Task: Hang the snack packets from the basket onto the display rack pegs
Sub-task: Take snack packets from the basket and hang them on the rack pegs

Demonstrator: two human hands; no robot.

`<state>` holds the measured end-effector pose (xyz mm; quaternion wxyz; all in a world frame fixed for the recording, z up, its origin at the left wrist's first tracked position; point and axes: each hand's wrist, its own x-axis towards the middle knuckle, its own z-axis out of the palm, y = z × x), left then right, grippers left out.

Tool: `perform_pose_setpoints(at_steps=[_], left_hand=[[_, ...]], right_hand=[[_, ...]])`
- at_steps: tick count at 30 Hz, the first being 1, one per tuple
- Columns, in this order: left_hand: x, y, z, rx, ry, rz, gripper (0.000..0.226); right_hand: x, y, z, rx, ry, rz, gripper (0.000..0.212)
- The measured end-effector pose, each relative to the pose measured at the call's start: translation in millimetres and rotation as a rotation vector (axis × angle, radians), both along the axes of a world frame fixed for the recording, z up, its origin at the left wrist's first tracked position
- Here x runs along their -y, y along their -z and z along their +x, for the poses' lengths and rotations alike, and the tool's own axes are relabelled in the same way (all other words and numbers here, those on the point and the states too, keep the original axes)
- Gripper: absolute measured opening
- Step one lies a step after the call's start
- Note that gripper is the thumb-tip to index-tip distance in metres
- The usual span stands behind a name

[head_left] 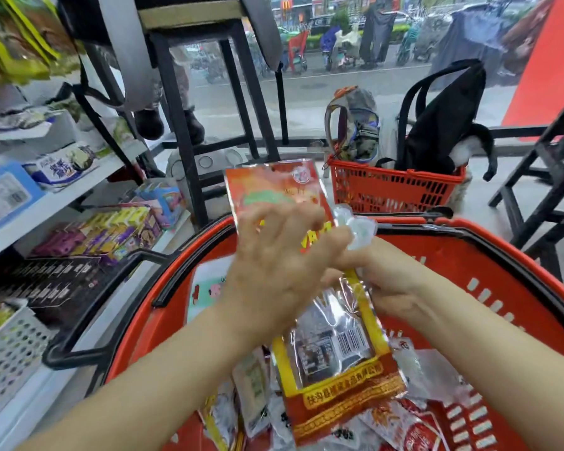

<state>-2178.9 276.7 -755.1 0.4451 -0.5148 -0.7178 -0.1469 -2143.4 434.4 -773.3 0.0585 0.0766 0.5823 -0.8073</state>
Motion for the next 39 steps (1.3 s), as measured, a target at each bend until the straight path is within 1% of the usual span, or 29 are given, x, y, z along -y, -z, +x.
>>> perform_pose_setpoints(at_steps=[1,2,3,4,5,6,7,8,9,10,12,15,18,20,21,22,23,24,25,26,27,28,29,31,33,35,37,39], left_hand=[[8,-5,-2,0.185,-0.060,0.106,0.050],[18,-10,-1,0.379,-0.110,0.210,0.053],[28,-12,-2,0.602,-0.113,0.267,0.053],[40,-12,-6,0.889,-0.074,0.323,0.056],[50,-10,-10,1.165,-0.021,0.349,0.064],[58,-8,-14,1.377,0.026,0.301,0.076],[64,-6,-18,1.477,0.045,0.181,0.087],[67,-3,-21,1.510,0.046,0.066,0.091],[67,-3,-22,1.504,0.043,0.004,0.086],[66,-5,-21,1.500,0.046,0.018,0.074],[65,-9,-19,1.476,0.014,0.133,0.057],[76,-19,-21,1.420,-0.016,0.333,0.050],[84,-33,-20,1.331,0.011,0.519,0.042],[82,-36,-21,1.312,-0.026,0.553,0.032],[79,-33,-21,1.319,-0.061,0.533,0.030],[75,-29,-21,1.359,-0.098,0.489,0.028],[71,-23,-20,1.441,-0.127,0.431,0.030],[67,-18,-16,1.558,-0.131,0.370,0.037],[62,-13,-14,1.682,-0.100,0.356,0.045],[58,-11,-11,1.783,-0.045,0.408,0.048],[55,-10,-7,1.831,0.011,0.495,0.045],[53,-11,-4,1.815,0.049,0.589,0.039],[52,-13,-2,1.744,0.042,0.650,0.030],[55,-21,0,1.537,-0.052,0.718,0.010],[66,-32,-3,1.346,-0.144,0.787,0.010],[80,-45,-5,1.181,-0.170,0.817,0.008],[90,-60,-4,1.051,-0.140,0.822,0.007],[96,-76,-1,0.950,-0.085,0.807,0.012]], right_hand=[[0,-4,1,0.001,0.016,-0.060,0.020],[-4,-5,0,-0.008,0.046,-0.072,0.018],[-9,-7,-1,0.004,0.075,-0.066,0.018],[-12,-7,0,-0.002,0.099,-0.050,0.016],[-14,-9,1,-0.001,0.125,-0.049,0.013],[-20,-5,0,-0.016,0.133,-0.060,0.013],[-20,-7,2,-0.012,0.129,-0.048,0.016],[-21,-7,3,-0.022,0.112,-0.040,0.019],[-22,-9,5,-0.027,0.094,-0.026,0.024],[-23,-8,5,-0.030,0.084,-0.001,0.030],[-26,-10,7,-0.038,0.069,0.056,0.032],[-34,-15,10,-0.046,0.131,0.194,0.024],[-41,-18,12,-0.029,0.171,0.227,0.021],[-44,-17,13,-0.021,0.180,0.225,0.019],[-44,-17,14,-0.014,0.181,0.205,0.019],[-45,-15,14,-0.013,0.178,0.176,0.019],[-45,-15,15,-0.010,0.169,0.152,0.019],[-46,-15,16,-0.018,0.156,0.130,0.019],[-45,-17,17,-0.026,0.143,0.113,0.017],[-46,-18,17,-0.039,0.130,0.096,0.016],[-45,-19,18,-0.039,0.120,0.083,0.017],[-45,-20,19,-0.042,0.103,0.069,0.017],[-44,-20,20,-0.037,0.093,0.056,0.016],[-45,-20,21,-0.021,0.093,0.027,0.013],[-46,-22,22,-0.011,0.111,0.014,0.011],[-46,-25,22,-0.029,0.139,0.031,0.010],[-43,-27,22,-0.065,0.204,0.144,0.010],[-41,-30,21,-0.104,0.252,0.282,0.008]])
